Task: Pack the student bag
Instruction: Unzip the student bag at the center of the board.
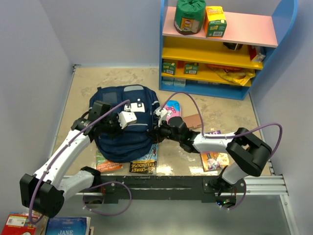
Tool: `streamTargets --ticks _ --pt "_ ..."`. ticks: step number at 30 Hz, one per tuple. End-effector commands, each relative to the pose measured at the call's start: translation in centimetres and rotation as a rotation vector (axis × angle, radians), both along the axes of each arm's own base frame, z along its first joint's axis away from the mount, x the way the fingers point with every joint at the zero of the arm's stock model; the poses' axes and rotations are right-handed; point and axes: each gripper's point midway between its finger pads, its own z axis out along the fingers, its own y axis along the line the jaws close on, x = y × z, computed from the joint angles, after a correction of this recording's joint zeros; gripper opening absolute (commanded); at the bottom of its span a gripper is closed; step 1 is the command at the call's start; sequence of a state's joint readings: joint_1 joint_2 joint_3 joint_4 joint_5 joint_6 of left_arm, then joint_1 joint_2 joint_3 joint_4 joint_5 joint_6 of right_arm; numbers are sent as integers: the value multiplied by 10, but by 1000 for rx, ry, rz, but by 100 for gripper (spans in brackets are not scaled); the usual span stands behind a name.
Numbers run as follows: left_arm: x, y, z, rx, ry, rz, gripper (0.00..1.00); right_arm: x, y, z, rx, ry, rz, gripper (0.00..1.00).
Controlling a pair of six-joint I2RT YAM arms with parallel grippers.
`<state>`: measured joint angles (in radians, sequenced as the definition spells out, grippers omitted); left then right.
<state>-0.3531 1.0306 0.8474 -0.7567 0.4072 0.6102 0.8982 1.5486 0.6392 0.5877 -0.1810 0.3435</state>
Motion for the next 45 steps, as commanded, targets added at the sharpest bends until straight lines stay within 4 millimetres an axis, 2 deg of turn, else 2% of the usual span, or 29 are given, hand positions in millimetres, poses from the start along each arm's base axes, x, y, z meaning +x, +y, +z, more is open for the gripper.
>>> streamTargets --ticks 1,5,13,16,17,18,19,21,23,24,26,27,29,30,32,33,36,41,42,43,45 --pt "13 -25 32 -104 -75 -36 0 -16 31 36 14 -25 3 0" --pt "10 -30 31 -113 -68 -48 0 -26 39 42 11 -9 -18 0" --pt "5 -46 34 -170 -38 -62 1 -45 55 70 116 -22 17 0" --pt "4 -53 39 -211 -10 -60 18 -47 62 69 125 -18 23 0" --pt "4 -54 42 -224 -3 -56 31 -45 61 62 101 -12 10 0" --pt "5 -55 45 -231 -2 -48 36 -44 60 59 95 -7 3 0" --pt "8 -54 53 -237 -16 -38 44 -41 59 56 90 -4 -12 0" --pt "17 -49 68 -237 -61 -11 52 -38 55 44 51 9 -34 0" --pt "26 -39 76 -217 -90 33 60 -37 54 37 27 17 -38 0" --pt "36 -27 88 -218 -124 72 63 -37 54 32 14 22 -41 0" --pt "49 -4 91 -204 -141 147 70 -36 53 29 0 25 -44 0" --pt "62 26 87 -183 -147 244 75 -36 54 27 -6 26 -46 0" --pt "70 59 71 -113 -150 290 76 -34 54 25 -21 24 -48 0" --pt "71 88 55 -73 -122 352 76 -34 55 25 -23 27 -42 0" --pt "69 114 34 14 -127 327 73 -34 57 23 -28 28 -38 0" --pt "64 134 18 41 -107 368 71 -33 57 22 -33 28 -37 0" --pt "57 159 0 103 -107 317 68 -33 56 17 -59 29 -40 0" --pt "35 166 -30 196 -79 214 63 -30 51 12 -98 32 -61 0" --pt "28 164 -42 212 -76 189 63 -30 51 12 -101 33 -64 0" --pt "29 166 -44 223 -101 188 63 -30 50 10 -112 39 -63 0" --pt "22 158 -54 196 -101 169 64 -28 54 12 -119 35 -65 0"
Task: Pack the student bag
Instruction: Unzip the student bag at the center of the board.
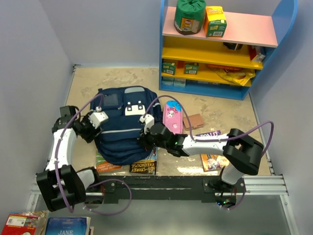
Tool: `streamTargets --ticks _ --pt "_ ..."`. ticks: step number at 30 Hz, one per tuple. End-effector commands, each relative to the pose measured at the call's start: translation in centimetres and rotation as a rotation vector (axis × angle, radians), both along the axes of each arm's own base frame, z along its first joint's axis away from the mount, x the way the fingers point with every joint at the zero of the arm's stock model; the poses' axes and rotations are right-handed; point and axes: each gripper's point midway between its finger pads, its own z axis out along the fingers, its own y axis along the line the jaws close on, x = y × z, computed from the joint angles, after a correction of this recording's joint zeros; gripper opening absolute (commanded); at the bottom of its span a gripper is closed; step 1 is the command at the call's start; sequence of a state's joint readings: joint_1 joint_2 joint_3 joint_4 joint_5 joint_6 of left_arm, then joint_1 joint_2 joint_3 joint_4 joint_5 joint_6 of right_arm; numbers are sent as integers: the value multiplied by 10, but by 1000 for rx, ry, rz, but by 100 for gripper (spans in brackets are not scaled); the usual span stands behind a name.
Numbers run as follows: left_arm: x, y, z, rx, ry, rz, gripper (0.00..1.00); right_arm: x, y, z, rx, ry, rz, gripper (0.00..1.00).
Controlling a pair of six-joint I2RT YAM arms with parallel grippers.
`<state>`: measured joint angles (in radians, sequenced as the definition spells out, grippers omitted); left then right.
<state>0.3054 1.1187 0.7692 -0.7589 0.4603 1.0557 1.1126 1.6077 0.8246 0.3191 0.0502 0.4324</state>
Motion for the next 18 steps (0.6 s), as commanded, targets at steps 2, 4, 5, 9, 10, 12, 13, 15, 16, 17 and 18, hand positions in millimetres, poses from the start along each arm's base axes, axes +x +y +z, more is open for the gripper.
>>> streamTargets --ticks 2,4,5,9,10,12,13,15,16,17,18 --pt "-8 -20 -12 -24 -73 -149 64 14 12 14 -12 -32 -35 0" --pt "-9 -30 -12 -75 -93 -166 64 16 12 13 -22 -31 -44 0" --pt "-9 -33 -14 -83 -100 -172 64 17 12 14 -22 -32 -46 0" --pt "-17 -44 -23 -106 -165 -215 63 13 20 16 -25 -27 -22 0" --pt "-16 -49 -21 -119 -191 -230 63 10 23 16 -27 -23 -12 0" --pt "-18 -52 -19 -118 -216 -253 63 7 31 22 -14 -25 1 0" --pt "-20 -53 -19 -121 -214 -259 63 3 36 18 -23 -21 10 0" --pt "-21 -54 -17 -116 -222 -274 63 2 46 22 -10 -20 20 0" --pt "-22 -55 -17 -122 -219 -274 63 -4 51 21 -12 -16 39 0" --pt "-22 -56 -16 -125 -219 -275 62 -4 58 19 -22 -12 45 0" --pt "-20 -56 -12 -127 -228 -279 62 -7 62 19 -28 -11 54 0"
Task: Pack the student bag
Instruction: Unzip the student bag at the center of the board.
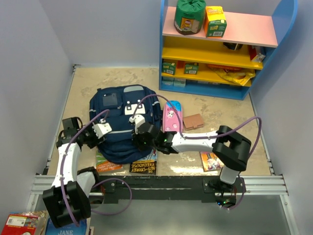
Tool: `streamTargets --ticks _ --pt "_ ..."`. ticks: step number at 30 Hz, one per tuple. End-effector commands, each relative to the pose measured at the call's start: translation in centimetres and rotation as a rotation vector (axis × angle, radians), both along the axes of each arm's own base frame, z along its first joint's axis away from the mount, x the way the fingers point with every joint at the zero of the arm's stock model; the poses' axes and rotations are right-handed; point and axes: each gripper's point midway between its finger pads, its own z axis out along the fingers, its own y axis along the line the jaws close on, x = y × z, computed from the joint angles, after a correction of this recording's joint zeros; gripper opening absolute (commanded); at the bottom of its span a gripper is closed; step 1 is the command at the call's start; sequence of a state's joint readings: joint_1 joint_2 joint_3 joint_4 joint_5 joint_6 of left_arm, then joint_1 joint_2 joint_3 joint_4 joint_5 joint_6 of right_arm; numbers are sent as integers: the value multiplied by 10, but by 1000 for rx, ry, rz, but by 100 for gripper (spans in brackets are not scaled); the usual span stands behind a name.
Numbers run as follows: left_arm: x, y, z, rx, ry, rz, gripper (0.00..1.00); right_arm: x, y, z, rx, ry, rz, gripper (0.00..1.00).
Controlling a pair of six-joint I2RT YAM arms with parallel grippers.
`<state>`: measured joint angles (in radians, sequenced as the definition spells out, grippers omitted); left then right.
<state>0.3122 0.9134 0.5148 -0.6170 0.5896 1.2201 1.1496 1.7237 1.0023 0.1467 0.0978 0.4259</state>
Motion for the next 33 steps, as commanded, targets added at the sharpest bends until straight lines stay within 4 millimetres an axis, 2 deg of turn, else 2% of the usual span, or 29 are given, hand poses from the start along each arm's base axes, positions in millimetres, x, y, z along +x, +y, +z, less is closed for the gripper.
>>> streamTargets --ticks 1,4,8,14,18,22,28,29,31,32,33 --pt "-3 -33 13 -142 -40 -115 60 -12 44 28 76 -27 66 0" --pt "-1 -39 20 -172 -47 -141 58 -19 57 33 85 -32 93 0" --pt "7 -43 36 -221 -53 -149 56 -23 79 49 141 -39 139 0" --pt "14 -46 43 -286 -14 -128 57 -28 105 53 189 -43 213 0" --pt "9 -52 47 -312 -4 -146 56 -31 119 59 262 -31 233 0" --pt "8 -54 49 -316 -6 -149 56 -40 143 63 336 -12 312 0" --pt "8 -53 49 -317 0 -136 56 -38 157 78 405 -18 312 0" --pt "8 -52 49 -316 1 -134 56 -38 159 75 397 -14 320 0" --pt "9 -50 48 -313 6 -122 56 -35 156 73 374 -21 315 21" --pt "11 -49 49 -309 4 -115 56 -33 153 73 364 -30 312 27" --pt "12 -47 50 -308 6 -102 56 -29 149 80 354 -61 296 39"
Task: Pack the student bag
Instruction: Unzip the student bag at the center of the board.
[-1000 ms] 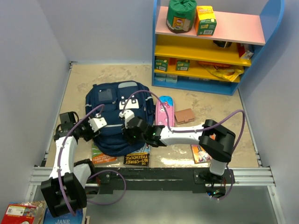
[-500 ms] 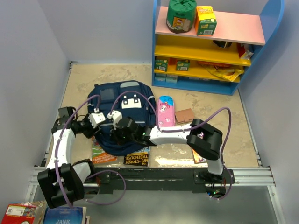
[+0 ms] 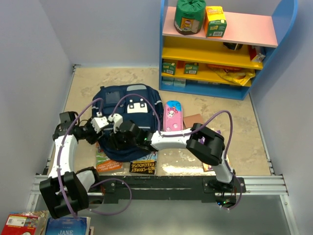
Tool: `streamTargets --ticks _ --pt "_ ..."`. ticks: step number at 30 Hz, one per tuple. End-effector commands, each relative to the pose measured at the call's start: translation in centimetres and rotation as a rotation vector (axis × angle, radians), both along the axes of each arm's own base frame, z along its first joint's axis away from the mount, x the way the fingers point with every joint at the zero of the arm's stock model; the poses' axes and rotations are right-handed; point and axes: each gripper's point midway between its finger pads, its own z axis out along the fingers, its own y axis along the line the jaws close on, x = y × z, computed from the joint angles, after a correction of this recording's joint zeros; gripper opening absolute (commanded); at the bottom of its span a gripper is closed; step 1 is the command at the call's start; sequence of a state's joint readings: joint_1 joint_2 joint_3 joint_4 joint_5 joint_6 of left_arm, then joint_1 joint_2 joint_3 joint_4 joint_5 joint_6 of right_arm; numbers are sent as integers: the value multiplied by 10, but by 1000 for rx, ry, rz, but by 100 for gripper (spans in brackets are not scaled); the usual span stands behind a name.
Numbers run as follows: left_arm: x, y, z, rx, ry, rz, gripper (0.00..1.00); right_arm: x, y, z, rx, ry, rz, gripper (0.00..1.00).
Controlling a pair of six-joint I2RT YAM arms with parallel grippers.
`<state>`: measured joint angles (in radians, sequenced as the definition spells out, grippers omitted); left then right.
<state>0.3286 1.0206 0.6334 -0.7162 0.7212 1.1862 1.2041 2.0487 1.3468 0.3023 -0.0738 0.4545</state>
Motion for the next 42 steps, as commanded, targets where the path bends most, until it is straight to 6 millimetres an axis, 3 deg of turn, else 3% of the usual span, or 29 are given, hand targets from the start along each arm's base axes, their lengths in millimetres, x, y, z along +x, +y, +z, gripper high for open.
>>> streamTargets --ticks 1,3,4,5,9,10,12,14,15,16,17,18,19,22,25,27,30,33,42 --pt "8 -27 31 -141 -58 -58 57 -12 19 60 127 -92 82 46" --pt "12 -23 34 -133 -56 -29 59 -4 7 72 114 -126 49 59" --pt "13 -19 35 -118 -51 -9 59 0 -4 63 77 -119 32 62" --pt "17 -16 40 -110 -57 -2 59 3 -11 67 76 -120 16 67" --pt "25 -4 56 -60 -68 31 63 22 -52 87 89 -107 -70 69" --pt "27 0 60 -38 -80 36 64 28 -71 94 93 -107 -101 69" --pt "32 3 76 -14 -125 34 66 35 -90 94 65 -118 -144 69" --pt "35 -1 94 -22 -165 9 68 52 -127 85 -4 -110 -249 69" --pt "31 -7 97 -37 -157 -20 71 71 -147 82 -14 -81 -317 68" --pt "29 -22 102 -61 -159 -69 72 76 -170 61 -62 -44 -365 68" --pt "28 -32 104 -81 -137 -77 73 83 -188 72 -36 -35 -413 68" --pt "30 -43 106 -80 -140 -93 73 108 -217 68 -46 -27 -501 68" --pt "27 -67 104 -75 -130 -155 73 114 -240 56 -81 -12 -549 69" --pt "24 -118 116 -162 -141 -201 71 149 -303 49 -160 -5 -721 75" --pt "22 -139 101 -162 -76 -249 70 177 -358 33 -232 32 -888 79" --pt "23 -141 84 -104 -74 -273 71 190 -395 29 -220 75 -1011 81" --pt "25 -141 67 -5 -80 -306 74 193 -429 17 -162 134 -1126 89" --pt "27 -144 54 69 -83 -342 76 188 -443 7 -142 188 -1179 90" --pt "37 -152 42 166 -98 -414 78 177 -456 -9 -171 256 -1229 88"
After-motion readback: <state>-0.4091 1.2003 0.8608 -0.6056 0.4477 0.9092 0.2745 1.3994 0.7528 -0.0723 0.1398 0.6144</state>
